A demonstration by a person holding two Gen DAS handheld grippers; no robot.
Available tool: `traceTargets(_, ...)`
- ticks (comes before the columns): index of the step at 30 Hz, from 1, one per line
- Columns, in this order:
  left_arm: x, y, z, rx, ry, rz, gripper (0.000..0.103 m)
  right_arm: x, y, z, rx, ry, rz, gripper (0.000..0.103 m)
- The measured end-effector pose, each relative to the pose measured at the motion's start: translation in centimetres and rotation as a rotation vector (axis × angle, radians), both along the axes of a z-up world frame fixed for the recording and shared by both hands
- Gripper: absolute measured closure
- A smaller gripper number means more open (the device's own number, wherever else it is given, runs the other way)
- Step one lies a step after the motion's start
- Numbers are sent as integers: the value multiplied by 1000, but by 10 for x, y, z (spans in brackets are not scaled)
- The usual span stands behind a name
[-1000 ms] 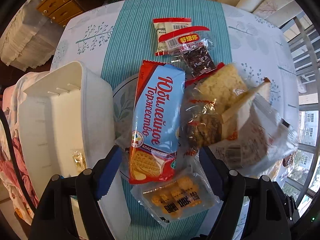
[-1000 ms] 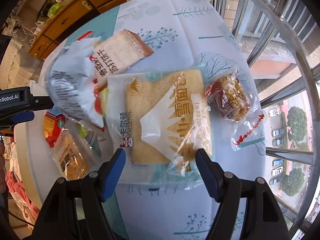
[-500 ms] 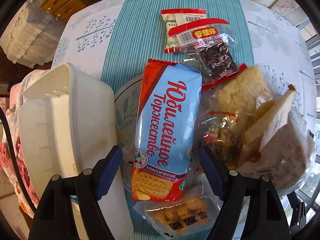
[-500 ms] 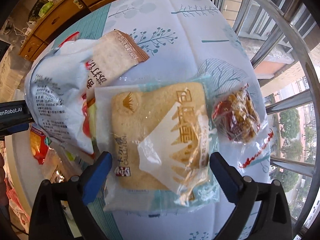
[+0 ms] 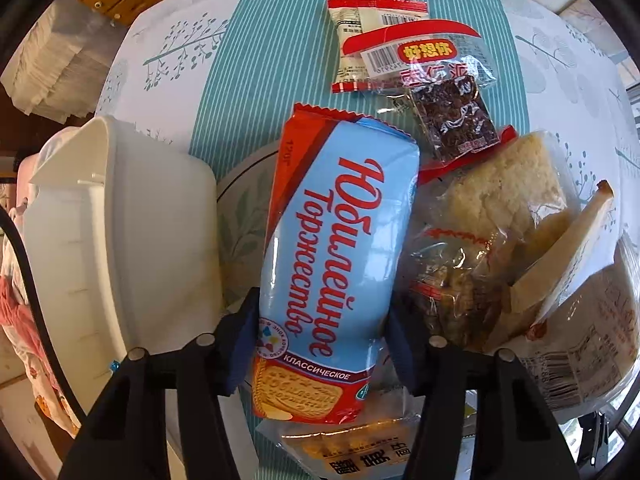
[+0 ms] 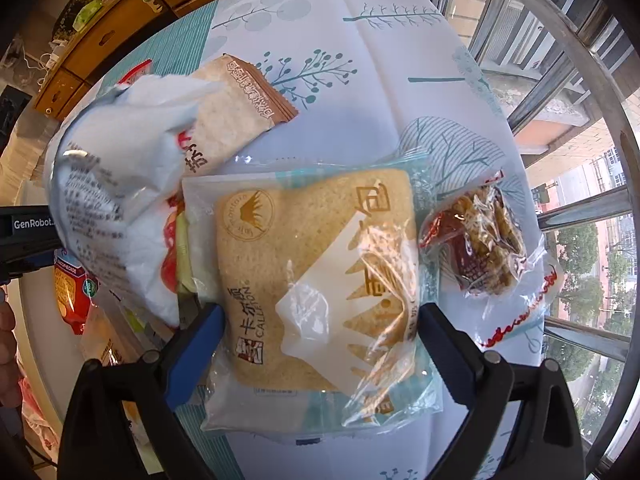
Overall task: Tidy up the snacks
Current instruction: 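Grasp the red-and-blue biscuit pack with the left tool while the right tool grasps the bagged bread, then carry the biscuit pack and bread over the white tray and release both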
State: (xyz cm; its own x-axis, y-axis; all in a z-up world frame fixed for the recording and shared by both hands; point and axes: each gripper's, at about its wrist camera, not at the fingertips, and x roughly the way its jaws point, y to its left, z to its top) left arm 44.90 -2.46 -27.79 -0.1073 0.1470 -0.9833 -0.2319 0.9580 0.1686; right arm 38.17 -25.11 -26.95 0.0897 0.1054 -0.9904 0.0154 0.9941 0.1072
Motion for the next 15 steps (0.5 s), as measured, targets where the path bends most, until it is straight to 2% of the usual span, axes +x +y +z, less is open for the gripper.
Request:
traceTargets(7,-8,-16,3,9,18,10,51,2,-5,3,9,37,-4,10)
traceTargets(15,-15,-16,8,2,46,12,51,-15,-14,-2,46,170,-79,11)
